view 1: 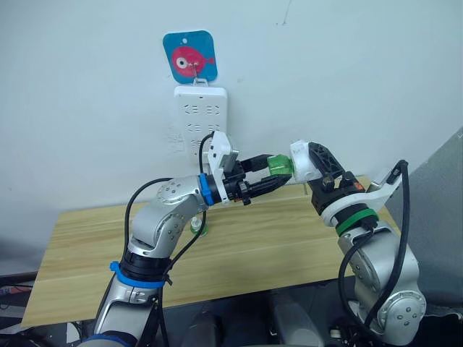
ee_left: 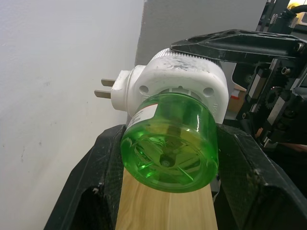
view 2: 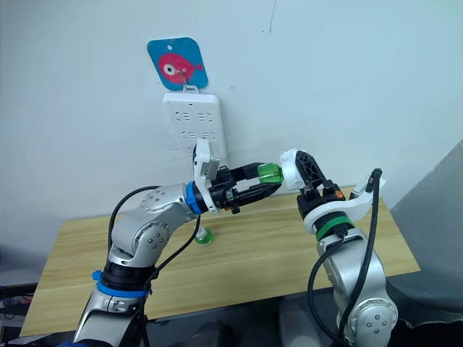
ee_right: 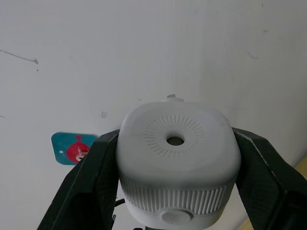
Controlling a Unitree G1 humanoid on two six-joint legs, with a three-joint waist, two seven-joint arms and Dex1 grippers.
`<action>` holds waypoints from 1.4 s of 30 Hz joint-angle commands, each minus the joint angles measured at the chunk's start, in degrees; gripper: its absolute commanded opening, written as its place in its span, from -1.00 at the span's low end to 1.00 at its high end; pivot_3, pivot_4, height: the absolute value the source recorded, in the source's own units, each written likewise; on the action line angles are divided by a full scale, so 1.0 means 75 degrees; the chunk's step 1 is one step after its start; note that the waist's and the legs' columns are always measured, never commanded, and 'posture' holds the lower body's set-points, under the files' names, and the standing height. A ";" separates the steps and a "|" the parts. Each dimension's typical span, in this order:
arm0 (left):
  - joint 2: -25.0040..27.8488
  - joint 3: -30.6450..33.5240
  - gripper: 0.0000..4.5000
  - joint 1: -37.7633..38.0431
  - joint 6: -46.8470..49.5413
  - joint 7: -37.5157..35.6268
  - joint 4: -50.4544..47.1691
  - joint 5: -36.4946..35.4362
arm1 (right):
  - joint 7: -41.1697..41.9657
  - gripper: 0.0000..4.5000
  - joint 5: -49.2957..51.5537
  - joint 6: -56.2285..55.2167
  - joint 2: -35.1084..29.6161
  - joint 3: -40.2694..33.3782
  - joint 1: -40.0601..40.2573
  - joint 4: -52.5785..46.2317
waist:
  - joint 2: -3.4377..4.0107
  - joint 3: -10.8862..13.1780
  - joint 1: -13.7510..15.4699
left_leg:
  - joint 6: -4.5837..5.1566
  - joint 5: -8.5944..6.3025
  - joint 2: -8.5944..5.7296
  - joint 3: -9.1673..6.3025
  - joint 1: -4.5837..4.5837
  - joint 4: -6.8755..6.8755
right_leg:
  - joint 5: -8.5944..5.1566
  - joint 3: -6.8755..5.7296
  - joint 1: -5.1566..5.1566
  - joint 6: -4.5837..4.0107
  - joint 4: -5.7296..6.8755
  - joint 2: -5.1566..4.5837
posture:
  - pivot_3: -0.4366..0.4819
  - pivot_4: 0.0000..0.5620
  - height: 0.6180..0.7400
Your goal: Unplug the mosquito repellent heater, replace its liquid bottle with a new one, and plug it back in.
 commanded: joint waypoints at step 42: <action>0.1998 -0.0027 0.08 0.1615 -0.2702 -0.3019 -0.0323 0.0830 | 0.7678 1.00 0.3268 0.5398 -0.6622 -0.0812 0.0213 0.3674 | -0.0029 0.0155 0.0532 | 0.0017 -0.0006 0.0015 0.0007 -0.0003 0.0010 | 0.0000 0.0029 0.0011 0.0005 -0.0025 0.0036 | -0.24 -0.27 1.00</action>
